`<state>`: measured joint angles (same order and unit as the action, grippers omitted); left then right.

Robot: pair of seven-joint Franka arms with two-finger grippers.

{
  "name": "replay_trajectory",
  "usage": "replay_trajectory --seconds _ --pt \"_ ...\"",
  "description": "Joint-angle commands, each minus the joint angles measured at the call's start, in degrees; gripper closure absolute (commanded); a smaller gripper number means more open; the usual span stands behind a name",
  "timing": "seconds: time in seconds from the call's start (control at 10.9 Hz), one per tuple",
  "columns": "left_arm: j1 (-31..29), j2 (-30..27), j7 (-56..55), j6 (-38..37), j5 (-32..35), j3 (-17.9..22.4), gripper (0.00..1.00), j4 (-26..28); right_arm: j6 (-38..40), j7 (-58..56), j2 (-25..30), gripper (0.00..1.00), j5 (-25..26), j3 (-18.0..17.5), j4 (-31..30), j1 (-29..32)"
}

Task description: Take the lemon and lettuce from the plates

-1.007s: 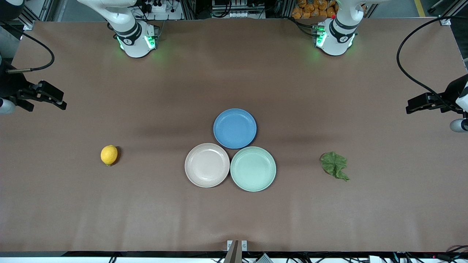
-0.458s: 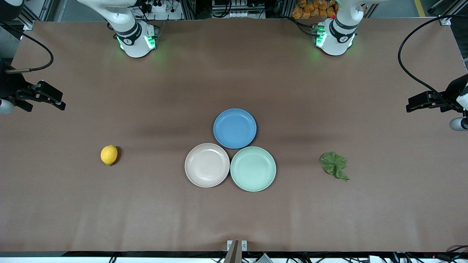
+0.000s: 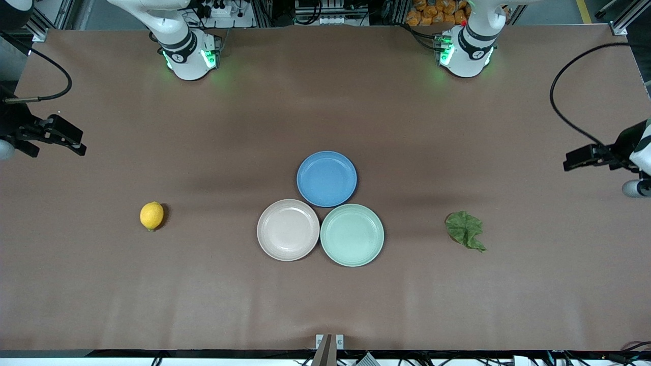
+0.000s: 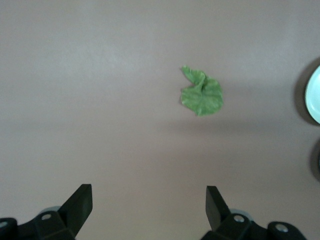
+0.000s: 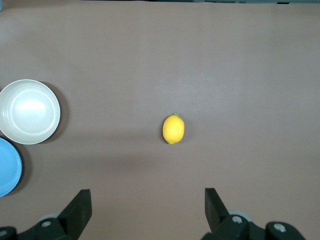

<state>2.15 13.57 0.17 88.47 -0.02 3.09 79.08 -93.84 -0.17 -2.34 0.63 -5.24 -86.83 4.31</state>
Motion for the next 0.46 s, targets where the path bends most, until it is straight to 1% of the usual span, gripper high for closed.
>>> replay_trajectory --seconds 0.0,0.09,0.18,0.37 --pt "-0.31 -8.63 1.76 10.46 -1.13 0.16 0.0 14.93 -0.03 0.08 0.15 0.0 0.87 0.14 0.08 -0.18" --pt "-0.22 -10.3 1.76 12.84 -0.95 0.16 0.0 17.75 0.06 0.08 0.15 0.0 0.52 0.05 0.08 -0.26" --pt "-0.22 -11.45 1.76 13.91 -0.69 0.16 0.0 19.25 0.06 0.17 0.15 0.0 0.43 -0.21 0.16 -0.35" --pt "0.13 -13.3 1.67 14.53 -0.42 0.16 0.0 20.49 -0.03 0.17 0.15 0.0 0.34 -0.3 0.34 -1.22"
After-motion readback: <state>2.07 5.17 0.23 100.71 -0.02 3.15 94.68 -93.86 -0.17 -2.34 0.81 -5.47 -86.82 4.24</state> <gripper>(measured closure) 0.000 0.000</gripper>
